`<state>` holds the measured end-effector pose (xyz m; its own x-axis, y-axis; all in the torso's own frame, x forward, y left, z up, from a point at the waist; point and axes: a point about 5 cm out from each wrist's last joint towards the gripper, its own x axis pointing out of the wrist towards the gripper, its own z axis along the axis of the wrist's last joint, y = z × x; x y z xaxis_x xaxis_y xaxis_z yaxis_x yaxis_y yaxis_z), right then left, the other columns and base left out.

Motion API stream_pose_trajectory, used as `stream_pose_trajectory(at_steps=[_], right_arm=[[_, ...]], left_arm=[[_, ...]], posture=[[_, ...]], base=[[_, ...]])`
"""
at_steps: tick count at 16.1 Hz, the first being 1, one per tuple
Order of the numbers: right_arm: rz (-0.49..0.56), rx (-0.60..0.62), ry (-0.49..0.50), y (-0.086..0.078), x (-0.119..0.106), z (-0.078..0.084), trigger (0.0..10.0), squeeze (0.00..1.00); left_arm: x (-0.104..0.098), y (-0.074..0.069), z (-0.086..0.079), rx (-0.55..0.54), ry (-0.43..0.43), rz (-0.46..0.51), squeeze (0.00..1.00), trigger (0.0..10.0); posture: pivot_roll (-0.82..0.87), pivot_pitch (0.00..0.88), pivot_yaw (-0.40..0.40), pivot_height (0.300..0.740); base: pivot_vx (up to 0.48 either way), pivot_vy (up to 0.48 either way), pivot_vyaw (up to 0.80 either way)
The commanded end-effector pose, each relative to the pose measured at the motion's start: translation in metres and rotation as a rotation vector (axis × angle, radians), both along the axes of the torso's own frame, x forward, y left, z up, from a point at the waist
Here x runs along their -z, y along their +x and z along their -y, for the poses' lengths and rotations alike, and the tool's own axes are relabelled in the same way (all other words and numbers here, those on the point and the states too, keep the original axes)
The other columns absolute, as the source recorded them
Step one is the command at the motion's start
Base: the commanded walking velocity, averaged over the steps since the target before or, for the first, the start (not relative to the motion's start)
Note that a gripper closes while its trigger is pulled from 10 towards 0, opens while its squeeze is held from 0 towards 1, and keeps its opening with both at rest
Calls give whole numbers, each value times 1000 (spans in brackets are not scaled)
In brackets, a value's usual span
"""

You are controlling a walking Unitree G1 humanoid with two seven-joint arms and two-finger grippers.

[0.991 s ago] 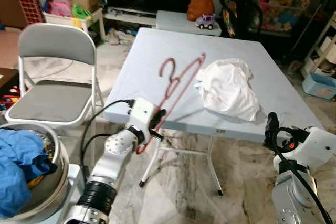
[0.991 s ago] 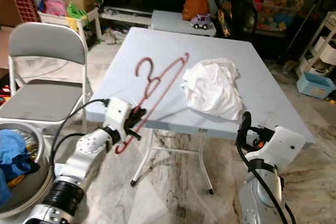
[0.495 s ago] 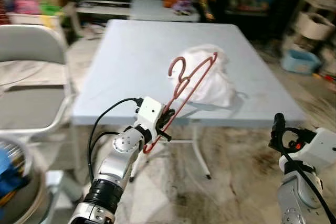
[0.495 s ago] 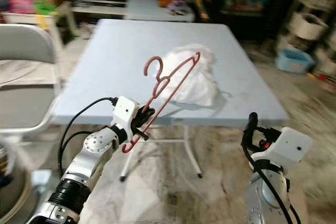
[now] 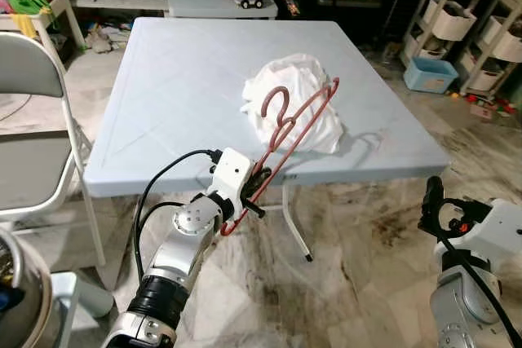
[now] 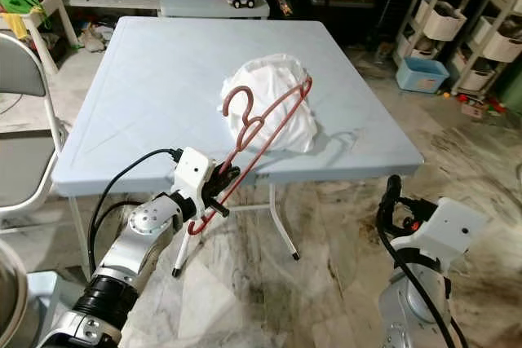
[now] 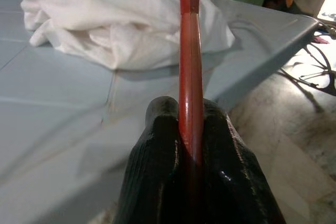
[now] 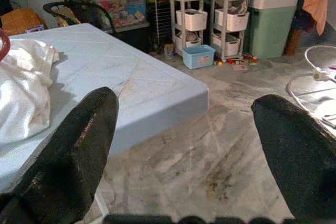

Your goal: Hang hanger

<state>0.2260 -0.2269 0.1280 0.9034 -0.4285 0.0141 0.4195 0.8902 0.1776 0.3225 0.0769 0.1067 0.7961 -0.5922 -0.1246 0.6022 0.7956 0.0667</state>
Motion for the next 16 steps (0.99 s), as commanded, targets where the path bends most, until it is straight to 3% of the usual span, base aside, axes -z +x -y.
stream_pose_trajectory(at_steps=[1,11,14,16], right_arm=[[-6,10,-12,-2,-1,3,10000,0],[-13,20,-30,-5,-1,7,10000,0],[-47,-47,-109,-7,-2,14,10000,0],[-92,-195,-203,-9,-6,24,10000,0]], left_arm=[[2,-1,3,18,11,-8,0,10000],[2,-1,5,55,17,-8,0,10000],[5,-3,6,168,52,-32,0,10000],[14,3,-5,299,216,-92,0,10000]], posture=[[122,0,-97,740],[114,0,-89,740],[112,0,-91,740],[108,0,-91,740]], base=[[-334,0,-413],[-202,0,0],[0,0,0],[0,0,0]])
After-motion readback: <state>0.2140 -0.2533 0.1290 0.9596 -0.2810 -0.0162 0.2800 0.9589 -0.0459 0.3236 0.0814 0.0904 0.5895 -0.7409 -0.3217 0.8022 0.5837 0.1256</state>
